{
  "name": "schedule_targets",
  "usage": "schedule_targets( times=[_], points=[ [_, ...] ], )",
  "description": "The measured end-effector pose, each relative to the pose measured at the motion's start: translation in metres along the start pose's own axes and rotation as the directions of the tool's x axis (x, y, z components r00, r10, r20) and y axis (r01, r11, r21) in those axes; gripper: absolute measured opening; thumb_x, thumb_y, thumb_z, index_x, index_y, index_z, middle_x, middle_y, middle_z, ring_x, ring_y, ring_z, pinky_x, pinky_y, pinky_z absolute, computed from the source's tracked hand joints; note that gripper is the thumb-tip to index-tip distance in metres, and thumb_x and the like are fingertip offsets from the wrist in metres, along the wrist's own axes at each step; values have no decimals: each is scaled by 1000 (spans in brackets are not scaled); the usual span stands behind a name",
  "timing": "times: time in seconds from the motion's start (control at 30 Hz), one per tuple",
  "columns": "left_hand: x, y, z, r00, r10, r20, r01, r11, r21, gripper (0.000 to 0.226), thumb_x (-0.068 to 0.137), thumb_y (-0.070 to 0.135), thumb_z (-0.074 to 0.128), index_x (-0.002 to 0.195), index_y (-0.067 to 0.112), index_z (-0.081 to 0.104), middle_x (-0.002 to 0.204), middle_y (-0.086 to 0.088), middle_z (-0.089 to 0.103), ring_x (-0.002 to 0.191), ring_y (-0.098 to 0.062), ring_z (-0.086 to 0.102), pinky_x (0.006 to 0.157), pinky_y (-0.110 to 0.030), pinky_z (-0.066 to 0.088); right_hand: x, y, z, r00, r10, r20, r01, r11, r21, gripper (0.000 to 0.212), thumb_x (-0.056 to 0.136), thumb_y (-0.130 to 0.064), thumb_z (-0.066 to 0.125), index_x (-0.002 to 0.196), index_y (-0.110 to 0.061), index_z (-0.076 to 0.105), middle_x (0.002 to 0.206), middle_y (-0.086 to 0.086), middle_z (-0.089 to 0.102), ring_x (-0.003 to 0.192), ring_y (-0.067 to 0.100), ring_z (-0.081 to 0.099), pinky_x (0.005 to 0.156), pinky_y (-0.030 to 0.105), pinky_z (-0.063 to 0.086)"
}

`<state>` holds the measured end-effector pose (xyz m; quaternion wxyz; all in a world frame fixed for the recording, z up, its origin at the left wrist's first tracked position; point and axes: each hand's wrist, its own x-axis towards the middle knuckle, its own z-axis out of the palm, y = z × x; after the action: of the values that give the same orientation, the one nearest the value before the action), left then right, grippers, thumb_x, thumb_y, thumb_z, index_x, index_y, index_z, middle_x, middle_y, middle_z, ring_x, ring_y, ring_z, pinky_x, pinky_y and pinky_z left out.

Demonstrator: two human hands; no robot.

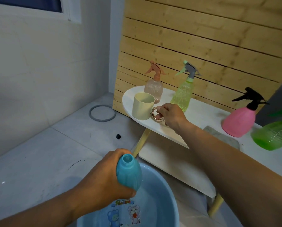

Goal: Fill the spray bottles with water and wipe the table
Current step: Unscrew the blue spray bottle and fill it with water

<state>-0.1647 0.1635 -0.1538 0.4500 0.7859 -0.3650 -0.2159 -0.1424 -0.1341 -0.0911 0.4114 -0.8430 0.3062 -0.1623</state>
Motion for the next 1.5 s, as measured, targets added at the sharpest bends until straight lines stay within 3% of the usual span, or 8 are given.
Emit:
schedule_targets(
  times=[0.3, 0.5, 0.7, 0.83, 1.1, 1.27, 1.37, 1.5],
  points=[
    [3, 1, 2, 1000, 6, -14, -6, 1000, -27, 89, 43, 39, 95, 107, 69, 41, 105, 32, 54, 99, 15, 55, 65, -11, 54, -3, 12, -60, 957, -96, -275, 39, 978, -206, 31, 95, -47, 62, 88, -18, 70, 85, 4, 70, 82, 27, 62, 70, 35, 45],
    [6, 3, 4, 999, 18, -51, -18, 1000, -4, 96, 43, 36, 97, 109, 73, 38, 108, 41, 50, 98, 15, 55, 66, -8, 51, -17, 54, -119, 964, 235, -124, -261, 755, -602, 43, 93, -43, 65, 73, -5, 63, 72, 8, 62, 65, 21, 57, 54, 29, 39],
    [17, 7, 6, 993, -13, -113, 8, 999, -42, 94, 45, 36, 99, 121, 52, 46, 112, 21, 59, 97, -3, 62, 68, -16, 52, -27, 64, -91, 930, 326, -170, -368, 821, -436, 57, 81, -69, 65, 71, -13, 66, 62, 4, 68, 62, 23, 68, 57, 31, 52],
    [22, 13, 7, 987, 16, -161, -25, 998, -52, 87, 48, 31, 100, 116, 49, 49, 114, 19, 58, 99, -7, 62, 71, -19, 52, -27, 56, -77, 904, 382, -191, -427, 820, -382, 50, 76, -61, 73, 71, -11, 67, 40, 0, 61, 31, 17, 60, 37, 17, 41],
    [17, 15, 3, 989, 18, -146, -25, 999, -45, 86, 52, 29, 100, 114, 54, 46, 120, 21, 53, 104, -6, 59, 75, -23, 58, -35, 49, -87, 825, 531, -192, -537, 843, 27, 30, 78, -33, 70, 87, -5, 64, 71, 10, 58, 32, 20, 48, 40, 23, 44],
    [17, 18, 0, 992, 25, -120, -27, 999, -18, 86, 54, 29, 100, 117, 51, 46, 121, 17, 50, 105, -6, 57, 77, -24, 58, -61, 4, -102, 892, 428, -145, -349, 856, 381, 38, 83, -41, 75, 99, -8, 65, 87, 7, 59, 59, 19, 60, 59, 31, 56],
    [17, 20, 1, 994, 21, -110, -20, 1000, 12, 90, 54, 31, 100, 126, 45, 46, 122, 14, 51, 106, -8, 57, 80, -28, 59, -93, -40, -96, 966, 145, -213, -60, 930, 363, 45, 83, -40, 79, 113, -13, 61, 102, 5, 72, 73, 14, 65, 60, 24, 49],
    [16, 20, 3, 996, 35, -76, -35, 999, 9, 86, 53, 35, 98, 121, 49, 47, 111, 21, 58, 98, -5, 61, 66, -17, 56, -139, -90, -86, 917, -219, -334, 332, 882, 335, 54, 76, -28, 88, 115, -25, 50, 91, -13, 71, 75, 3, 64, 59, 15, 49]
  ],
)
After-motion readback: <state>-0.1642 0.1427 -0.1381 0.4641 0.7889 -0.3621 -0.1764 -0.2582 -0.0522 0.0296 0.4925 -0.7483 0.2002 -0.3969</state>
